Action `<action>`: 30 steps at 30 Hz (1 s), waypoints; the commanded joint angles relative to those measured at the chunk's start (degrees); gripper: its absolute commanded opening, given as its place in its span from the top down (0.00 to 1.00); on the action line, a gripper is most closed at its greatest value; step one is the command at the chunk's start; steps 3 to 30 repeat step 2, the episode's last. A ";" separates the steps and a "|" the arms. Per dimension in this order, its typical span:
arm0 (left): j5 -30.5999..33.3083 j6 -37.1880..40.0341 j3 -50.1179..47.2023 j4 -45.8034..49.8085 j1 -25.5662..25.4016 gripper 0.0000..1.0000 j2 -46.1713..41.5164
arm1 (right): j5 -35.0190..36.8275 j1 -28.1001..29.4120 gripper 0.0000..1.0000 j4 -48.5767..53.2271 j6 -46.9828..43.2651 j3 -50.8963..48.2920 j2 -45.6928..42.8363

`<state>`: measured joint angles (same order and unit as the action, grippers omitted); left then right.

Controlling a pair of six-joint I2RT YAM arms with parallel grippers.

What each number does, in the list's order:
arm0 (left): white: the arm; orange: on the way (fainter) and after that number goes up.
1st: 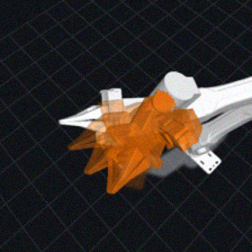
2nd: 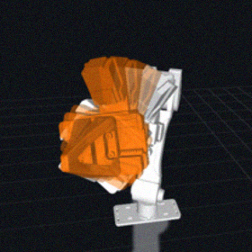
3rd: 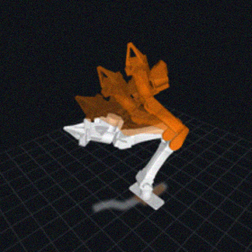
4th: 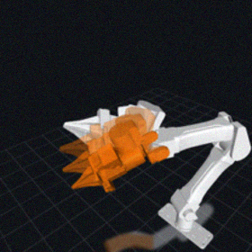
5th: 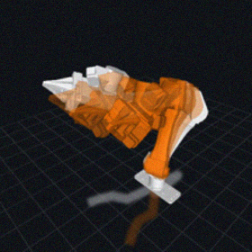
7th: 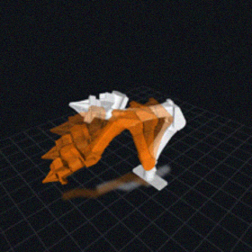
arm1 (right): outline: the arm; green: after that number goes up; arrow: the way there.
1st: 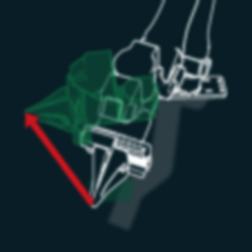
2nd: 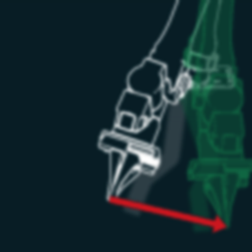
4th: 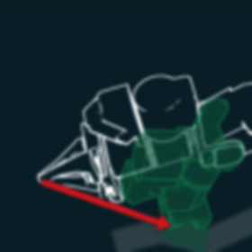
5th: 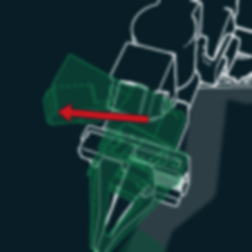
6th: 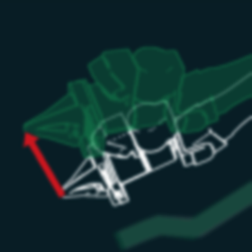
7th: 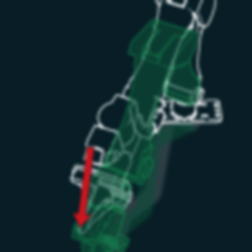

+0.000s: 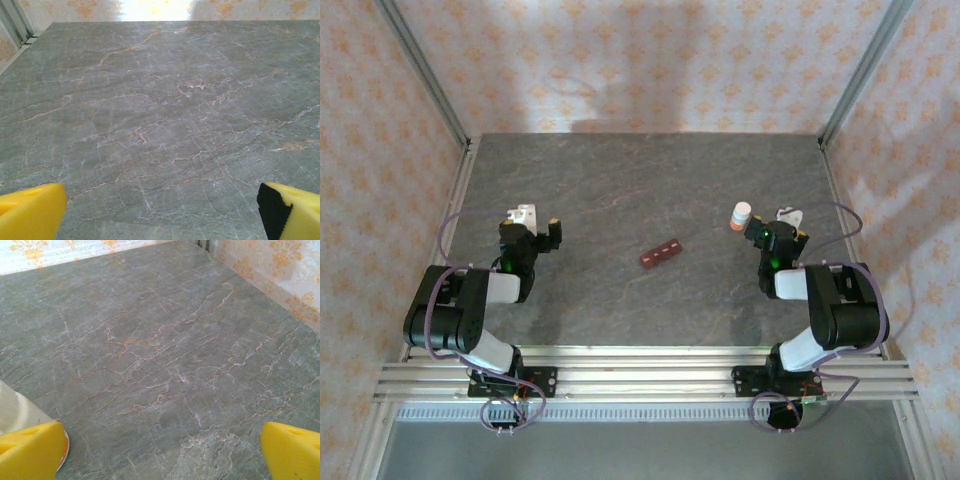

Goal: Sort the pills into containers

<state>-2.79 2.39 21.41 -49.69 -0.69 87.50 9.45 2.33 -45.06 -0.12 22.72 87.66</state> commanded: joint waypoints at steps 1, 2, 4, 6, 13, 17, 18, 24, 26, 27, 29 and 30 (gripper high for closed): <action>-1.50 -0.51 0.84 -0.21 0.42 0.00 -0.06 | -0.04 0.13 0.00 -1.49 -0.80 0.19 -0.57; -6.24 1.40 -0.25 -2.00 0.43 0.00 -0.18 | -0.05 0.14 0.00 -1.45 -0.77 0.13 -0.56; -6.24 1.40 -0.25 -2.00 0.43 0.00 -0.18 | -0.05 0.14 0.00 -1.45 -0.77 0.13 -0.56; -6.24 1.40 -0.25 -2.00 0.43 0.00 -0.18 | -0.05 0.14 0.00 -1.45 -0.77 0.13 -0.56; -6.24 1.40 -0.25 -2.00 0.43 0.00 -0.18 | -0.05 0.14 0.00 -1.45 -0.77 0.13 -0.56; -6.24 1.40 -0.25 -2.00 0.43 0.00 -0.18 | -0.05 0.14 0.00 -1.45 -0.77 0.13 -0.56; -6.24 1.40 -0.25 -2.00 0.43 0.00 -0.18 | -0.05 0.14 0.00 -1.45 -0.77 0.13 -0.56; -6.24 1.40 -0.25 -2.00 0.43 0.00 -0.18 | -0.05 0.14 0.00 -1.45 -0.77 0.13 -0.56; -6.24 1.40 -0.25 -2.00 0.43 0.00 -0.18 | -0.05 0.14 0.00 -1.45 -0.77 0.13 -0.56; -6.24 1.40 -0.25 -2.00 0.43 0.00 -0.18 | -0.05 0.14 0.00 -1.45 -0.77 0.13 -0.56; -6.24 1.40 -0.25 -2.00 0.43 0.00 -0.18 | -0.05 0.14 0.00 -1.45 -0.77 0.13 -0.56; -6.24 1.40 -0.25 -2.00 0.43 0.00 -0.18 | -0.05 0.14 0.00 -1.45 -0.77 0.13 -0.56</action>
